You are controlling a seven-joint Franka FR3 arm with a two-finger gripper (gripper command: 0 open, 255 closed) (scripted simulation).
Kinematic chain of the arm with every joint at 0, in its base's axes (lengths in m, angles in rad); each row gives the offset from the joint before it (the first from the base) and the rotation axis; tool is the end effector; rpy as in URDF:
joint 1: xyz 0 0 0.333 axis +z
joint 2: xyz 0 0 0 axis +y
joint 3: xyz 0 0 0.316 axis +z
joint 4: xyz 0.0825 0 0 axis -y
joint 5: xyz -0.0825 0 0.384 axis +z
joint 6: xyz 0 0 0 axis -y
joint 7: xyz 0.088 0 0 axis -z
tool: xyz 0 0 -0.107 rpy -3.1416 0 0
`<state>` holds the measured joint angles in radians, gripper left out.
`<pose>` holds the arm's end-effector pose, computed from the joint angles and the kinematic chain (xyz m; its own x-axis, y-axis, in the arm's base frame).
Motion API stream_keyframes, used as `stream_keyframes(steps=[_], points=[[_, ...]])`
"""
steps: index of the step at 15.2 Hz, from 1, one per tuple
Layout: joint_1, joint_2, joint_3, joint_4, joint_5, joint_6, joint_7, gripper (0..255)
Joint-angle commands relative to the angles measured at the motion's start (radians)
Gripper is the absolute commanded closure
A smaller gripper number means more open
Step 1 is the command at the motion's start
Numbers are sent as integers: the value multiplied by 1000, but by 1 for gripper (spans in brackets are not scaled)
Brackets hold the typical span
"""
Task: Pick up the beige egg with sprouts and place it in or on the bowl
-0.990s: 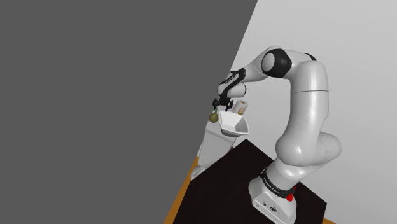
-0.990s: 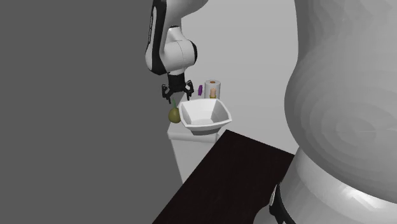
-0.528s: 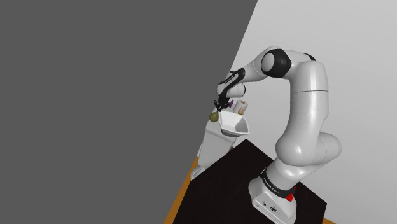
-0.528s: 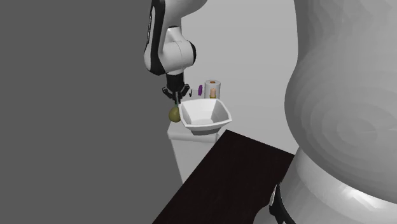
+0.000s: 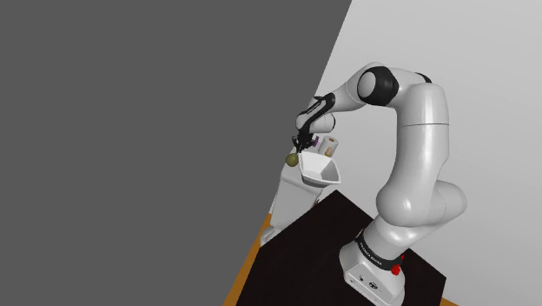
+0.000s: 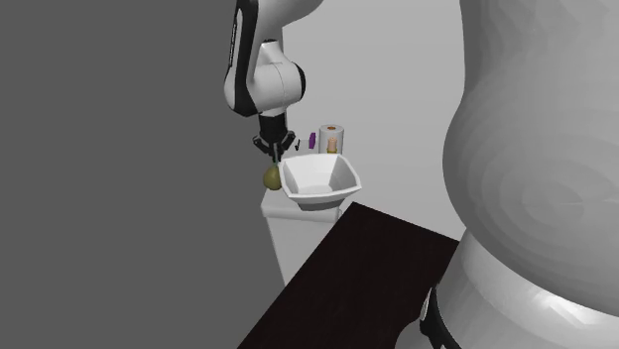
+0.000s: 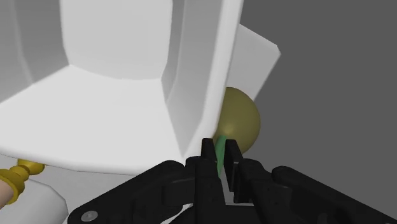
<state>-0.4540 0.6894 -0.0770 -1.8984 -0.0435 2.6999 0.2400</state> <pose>0.5506 -0.3193 0.1457 0.7527 -0.6465 0.1247 -0.6551 -0.7543 0.0434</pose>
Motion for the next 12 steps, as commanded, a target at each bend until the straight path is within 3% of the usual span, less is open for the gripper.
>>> stream_keyframes(steps=[1, 12], points=[[13, -25, 8, -8, -2, -17, 1, 255], [18, -146, 4, -31, -2, -114, -5, 255]])
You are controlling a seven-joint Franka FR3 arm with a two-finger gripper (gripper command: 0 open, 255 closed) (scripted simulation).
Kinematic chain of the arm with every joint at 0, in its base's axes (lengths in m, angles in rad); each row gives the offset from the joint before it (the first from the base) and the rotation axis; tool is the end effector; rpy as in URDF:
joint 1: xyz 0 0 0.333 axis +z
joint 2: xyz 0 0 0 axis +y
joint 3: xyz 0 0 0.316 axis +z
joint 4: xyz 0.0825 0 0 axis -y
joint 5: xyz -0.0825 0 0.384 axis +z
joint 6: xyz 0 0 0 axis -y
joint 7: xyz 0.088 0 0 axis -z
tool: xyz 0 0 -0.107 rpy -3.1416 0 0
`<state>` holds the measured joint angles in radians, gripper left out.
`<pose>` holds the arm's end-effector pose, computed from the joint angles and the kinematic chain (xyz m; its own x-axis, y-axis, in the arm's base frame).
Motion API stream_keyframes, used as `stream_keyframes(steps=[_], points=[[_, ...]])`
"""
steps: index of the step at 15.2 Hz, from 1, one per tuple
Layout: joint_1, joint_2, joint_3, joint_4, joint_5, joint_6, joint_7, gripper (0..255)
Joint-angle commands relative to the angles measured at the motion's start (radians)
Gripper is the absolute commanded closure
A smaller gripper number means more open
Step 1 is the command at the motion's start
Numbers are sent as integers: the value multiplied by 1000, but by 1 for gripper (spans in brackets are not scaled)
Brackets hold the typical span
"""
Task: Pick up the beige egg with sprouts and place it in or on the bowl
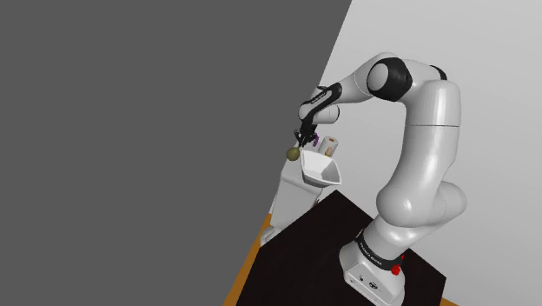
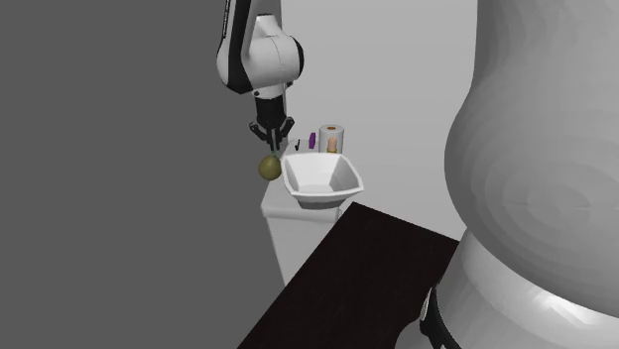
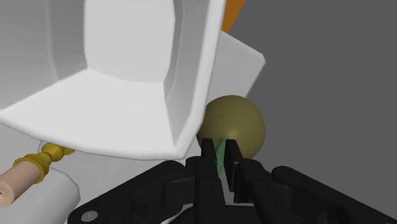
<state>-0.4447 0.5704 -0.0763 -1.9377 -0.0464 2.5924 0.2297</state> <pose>0.5485 -0.3115 0.1955 0.7638 -0.6382 0.0967 -0.6440 -0.7635 0.0478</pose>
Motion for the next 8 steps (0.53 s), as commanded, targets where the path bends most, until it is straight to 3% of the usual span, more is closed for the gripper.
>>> stream_keyframes(steps=[1, 8], points=[[8, -37, 3, 8, 0, -16, 5, 255], [10, -105, 2, 8, -2, -85, 2, 255]])
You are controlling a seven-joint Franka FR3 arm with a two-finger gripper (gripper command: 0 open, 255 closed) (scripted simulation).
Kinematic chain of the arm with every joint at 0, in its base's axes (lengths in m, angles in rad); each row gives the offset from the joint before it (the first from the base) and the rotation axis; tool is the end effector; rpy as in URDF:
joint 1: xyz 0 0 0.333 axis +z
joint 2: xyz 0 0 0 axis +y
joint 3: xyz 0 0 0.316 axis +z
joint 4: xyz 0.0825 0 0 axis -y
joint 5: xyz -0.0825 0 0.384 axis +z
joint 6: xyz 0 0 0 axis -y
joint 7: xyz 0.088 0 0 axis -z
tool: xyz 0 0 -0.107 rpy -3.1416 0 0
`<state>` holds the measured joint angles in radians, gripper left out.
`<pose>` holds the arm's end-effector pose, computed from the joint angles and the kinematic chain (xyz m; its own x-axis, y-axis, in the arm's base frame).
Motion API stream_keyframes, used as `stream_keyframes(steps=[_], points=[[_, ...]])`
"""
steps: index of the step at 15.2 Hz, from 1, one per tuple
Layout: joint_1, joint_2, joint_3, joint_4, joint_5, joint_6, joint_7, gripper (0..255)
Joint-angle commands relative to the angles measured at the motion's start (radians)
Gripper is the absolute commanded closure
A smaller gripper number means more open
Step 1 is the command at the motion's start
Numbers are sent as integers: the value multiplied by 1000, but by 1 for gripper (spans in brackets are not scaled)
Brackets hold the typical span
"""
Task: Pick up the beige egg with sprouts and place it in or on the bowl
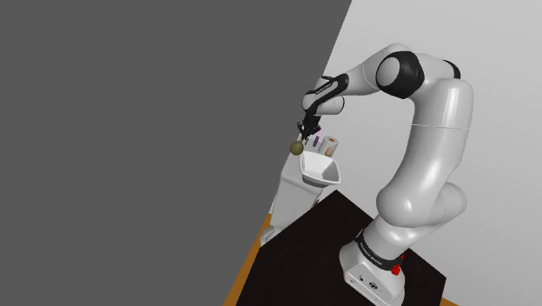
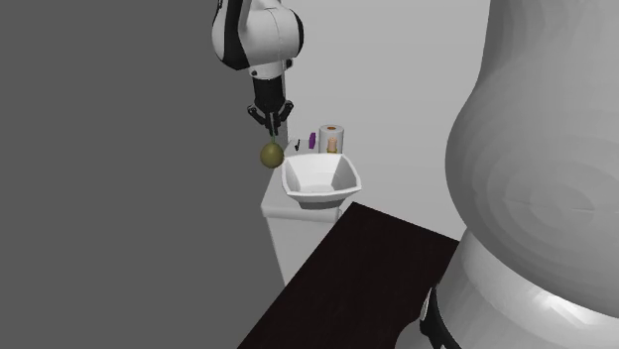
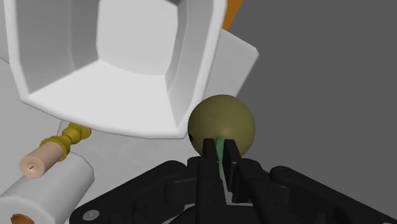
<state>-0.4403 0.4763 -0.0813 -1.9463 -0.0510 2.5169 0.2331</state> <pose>0.5485 -0.3120 0.2440 0.7596 -0.6416 0.1070 -0.6484 -0.7598 0.0474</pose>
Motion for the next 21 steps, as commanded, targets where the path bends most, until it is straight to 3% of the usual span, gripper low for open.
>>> stream_keyframes(steps=[1, 11, 21], points=[[6, -21, 7, 18, 3, -20, -1, 255], [-9, -103, 24, 38, -9, -122, 1, 255], [-107, -393, -32, -262, 1, -104, -164, 255]])
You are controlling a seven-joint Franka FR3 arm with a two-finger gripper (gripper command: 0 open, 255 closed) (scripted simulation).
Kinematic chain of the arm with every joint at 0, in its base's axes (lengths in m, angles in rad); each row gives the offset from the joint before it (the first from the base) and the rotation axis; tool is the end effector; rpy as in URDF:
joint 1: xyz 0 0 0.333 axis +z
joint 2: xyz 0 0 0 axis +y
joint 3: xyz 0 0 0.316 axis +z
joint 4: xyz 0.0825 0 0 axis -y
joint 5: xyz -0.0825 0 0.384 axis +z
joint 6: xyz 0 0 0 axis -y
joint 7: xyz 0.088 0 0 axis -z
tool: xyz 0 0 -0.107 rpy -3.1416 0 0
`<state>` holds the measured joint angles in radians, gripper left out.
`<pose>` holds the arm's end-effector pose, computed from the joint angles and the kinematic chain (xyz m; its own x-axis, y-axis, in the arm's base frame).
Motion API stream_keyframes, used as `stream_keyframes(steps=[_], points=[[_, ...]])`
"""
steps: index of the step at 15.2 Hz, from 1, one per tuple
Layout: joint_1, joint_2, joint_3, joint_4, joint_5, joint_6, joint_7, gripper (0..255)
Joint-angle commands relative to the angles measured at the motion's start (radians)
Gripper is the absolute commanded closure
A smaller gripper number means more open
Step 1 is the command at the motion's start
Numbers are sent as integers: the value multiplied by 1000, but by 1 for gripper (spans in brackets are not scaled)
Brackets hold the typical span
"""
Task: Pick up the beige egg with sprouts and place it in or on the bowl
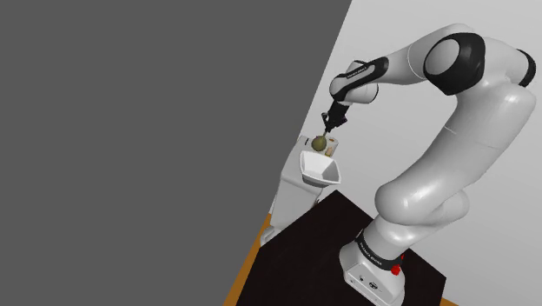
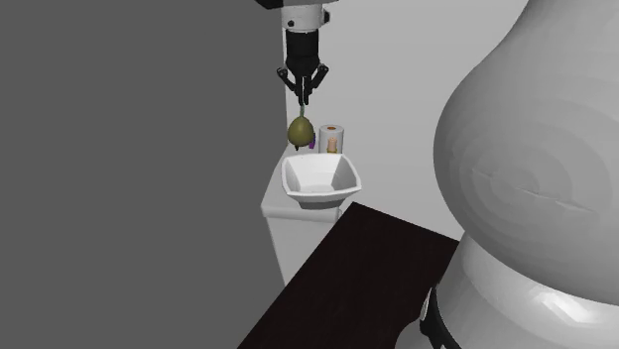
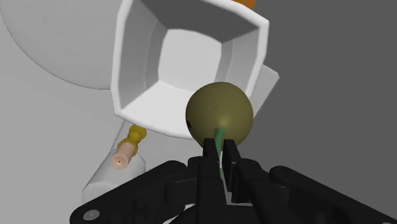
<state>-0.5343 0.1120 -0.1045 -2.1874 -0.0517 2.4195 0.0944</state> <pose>0.4489 -0.3330 0.3483 0.7637 -0.6337 0.1234 -0.6418 -0.7659 0.0388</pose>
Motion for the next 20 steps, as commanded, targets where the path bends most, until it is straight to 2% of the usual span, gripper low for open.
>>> stream_keyframes(steps=[1, 3, 20], points=[[-23, -56, -17, -45, 2, -9, -43, 255], [-38, -98, -31, -79, 0, -15, -72, 255], [-42, 67, -28, -138, 24, 208, -83, 255]])
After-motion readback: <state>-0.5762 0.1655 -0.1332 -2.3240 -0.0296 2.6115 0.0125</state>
